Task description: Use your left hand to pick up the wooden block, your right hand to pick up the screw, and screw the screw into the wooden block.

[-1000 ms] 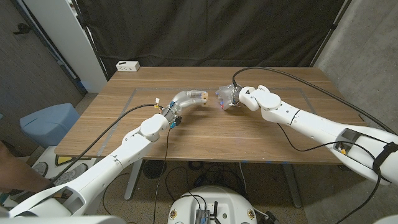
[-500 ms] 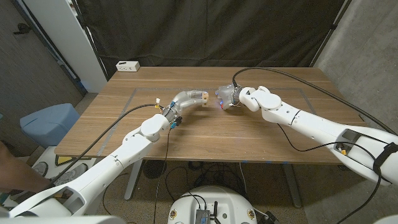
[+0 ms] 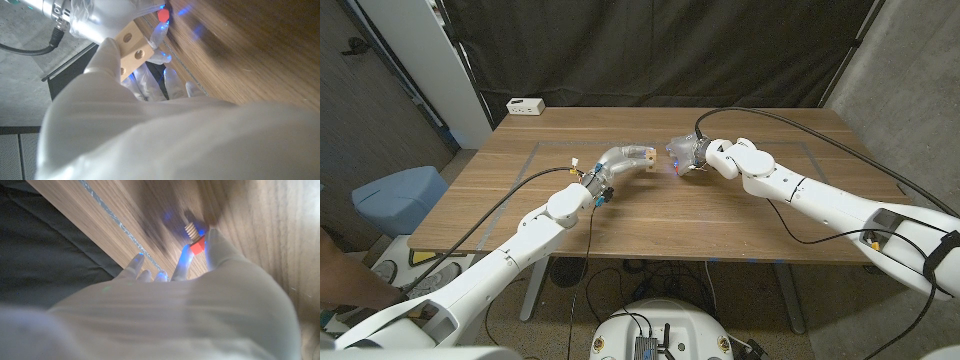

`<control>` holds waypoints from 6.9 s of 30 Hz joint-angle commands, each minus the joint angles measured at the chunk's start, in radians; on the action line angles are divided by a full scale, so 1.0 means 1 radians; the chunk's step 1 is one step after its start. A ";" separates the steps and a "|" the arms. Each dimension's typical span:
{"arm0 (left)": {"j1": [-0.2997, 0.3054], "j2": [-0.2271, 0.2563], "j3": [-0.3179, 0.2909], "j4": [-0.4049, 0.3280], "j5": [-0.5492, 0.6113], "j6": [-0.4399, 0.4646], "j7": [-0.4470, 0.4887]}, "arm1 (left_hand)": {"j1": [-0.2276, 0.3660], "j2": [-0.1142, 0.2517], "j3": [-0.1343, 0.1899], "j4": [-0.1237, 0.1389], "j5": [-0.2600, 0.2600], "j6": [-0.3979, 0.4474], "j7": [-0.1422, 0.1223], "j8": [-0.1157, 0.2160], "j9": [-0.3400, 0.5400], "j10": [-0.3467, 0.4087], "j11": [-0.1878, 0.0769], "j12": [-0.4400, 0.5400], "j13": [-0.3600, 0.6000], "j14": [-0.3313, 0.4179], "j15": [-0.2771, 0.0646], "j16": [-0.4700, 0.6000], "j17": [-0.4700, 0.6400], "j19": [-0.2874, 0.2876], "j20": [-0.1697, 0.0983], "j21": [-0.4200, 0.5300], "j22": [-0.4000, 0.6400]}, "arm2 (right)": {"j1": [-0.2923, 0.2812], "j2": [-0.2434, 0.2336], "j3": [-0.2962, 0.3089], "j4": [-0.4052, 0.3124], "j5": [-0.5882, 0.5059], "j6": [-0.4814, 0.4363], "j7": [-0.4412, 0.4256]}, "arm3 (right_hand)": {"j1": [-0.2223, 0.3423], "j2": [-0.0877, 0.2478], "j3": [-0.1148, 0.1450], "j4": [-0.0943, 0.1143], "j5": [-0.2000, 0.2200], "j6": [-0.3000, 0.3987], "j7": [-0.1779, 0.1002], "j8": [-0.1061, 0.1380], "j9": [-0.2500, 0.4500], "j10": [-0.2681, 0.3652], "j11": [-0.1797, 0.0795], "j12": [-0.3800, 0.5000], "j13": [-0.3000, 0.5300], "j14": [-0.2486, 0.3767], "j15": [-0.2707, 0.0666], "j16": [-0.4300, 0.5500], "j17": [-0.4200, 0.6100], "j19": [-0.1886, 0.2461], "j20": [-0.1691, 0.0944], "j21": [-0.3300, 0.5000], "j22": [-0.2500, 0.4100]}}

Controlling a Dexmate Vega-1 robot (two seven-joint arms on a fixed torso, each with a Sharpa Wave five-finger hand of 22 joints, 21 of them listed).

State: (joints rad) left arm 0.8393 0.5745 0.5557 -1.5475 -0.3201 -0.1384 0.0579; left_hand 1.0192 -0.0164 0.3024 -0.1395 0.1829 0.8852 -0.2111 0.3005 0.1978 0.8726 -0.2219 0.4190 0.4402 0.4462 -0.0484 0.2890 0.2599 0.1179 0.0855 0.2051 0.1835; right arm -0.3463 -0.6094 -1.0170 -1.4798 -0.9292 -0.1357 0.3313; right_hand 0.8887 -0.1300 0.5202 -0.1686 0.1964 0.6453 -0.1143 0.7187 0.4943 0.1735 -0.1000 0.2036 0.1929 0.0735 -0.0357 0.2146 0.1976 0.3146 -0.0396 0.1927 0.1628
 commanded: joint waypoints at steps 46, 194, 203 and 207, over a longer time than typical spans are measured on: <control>-0.032 -0.037 0.016 0.054 0.023 -0.058 -0.012 | -0.014 0.033 -0.006 0.000 0.009 0.049 -0.007 0.007 0.008 0.009 0.000 0.011 0.089 0.001 -0.117 0.007 0.002 -0.001 0.002 0.006 0.004 | -0.099 -0.058 0.173 -0.211 0.118 -0.159 0.015 | 0.006 0.002 0.013 0.007 0.003 0.013 0.014 0.051 0.031 0.039 0.016 0.003 0.002 0.032 -0.035 0.003 0.008 0.039 -0.032 -0.001 0.002; -0.202 -0.360 0.136 0.425 0.091 -0.213 0.068 | -0.013 0.046 -0.021 -0.004 0.013 0.058 -0.002 0.003 0.009 0.022 0.000 -0.006 0.103 0.010 -0.113 0.009 -0.003 0.003 0.004 0.008 0.004 | -0.551 -0.012 0.567 -0.398 1.014 -0.042 -0.784 | -0.023 0.020 -0.015 0.010 0.029 0.019 0.055 0.057 -0.073 0.105 0.079 -0.003 0.003 0.103 -0.009 0.007 0.006 0.055 -0.021 -0.006 0.002; -0.209 -0.364 0.137 0.434 0.086 -0.208 0.063 | -0.015 0.047 -0.023 -0.003 0.013 0.059 -0.001 0.002 0.009 0.022 0.000 -0.008 0.104 0.009 -0.114 0.008 -0.003 0.004 0.005 0.008 0.004 | -0.546 -0.005 0.549 -0.396 0.986 -0.051 -0.789 | -0.023 0.022 -0.019 0.010 0.031 0.017 0.057 0.057 -0.080 0.107 0.076 -0.004 0.003 0.105 -0.011 0.007 0.007 0.057 -0.024 -0.006 0.002; -0.211 -0.363 0.139 0.432 0.088 -0.202 0.063 | -0.014 0.047 -0.023 -0.003 0.013 0.060 -0.001 0.003 0.010 0.022 0.000 -0.008 0.104 0.009 -0.114 0.008 -0.003 0.004 0.004 0.008 0.004 | -0.543 -0.006 0.543 -0.401 0.971 -0.068 -0.790 | -0.023 0.023 -0.021 0.010 0.032 0.017 0.058 0.057 -0.083 0.107 0.077 -0.004 0.004 0.105 -0.011 0.007 0.007 0.058 -0.024 -0.006 0.002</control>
State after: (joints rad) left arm 0.6347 0.2140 0.6902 -1.1207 -0.2296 -0.3502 0.1238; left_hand 1.0269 -0.0086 0.2790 -0.1466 0.1928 0.8853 -0.2110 0.2982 0.1978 0.8834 -0.2175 0.4035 0.4401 0.4498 -0.0450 0.2890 0.2555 0.1179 0.0855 0.2051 0.1835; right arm -0.8934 -0.6236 -0.4551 -1.8793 0.0774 -0.1842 -0.4460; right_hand 0.8673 -0.1114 0.5021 -0.1584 0.2224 0.6571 -0.0625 0.7766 0.4123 0.2720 -0.0198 0.2036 0.1928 0.1716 -0.0376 0.2184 0.2048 0.3628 -0.0410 0.1845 0.1632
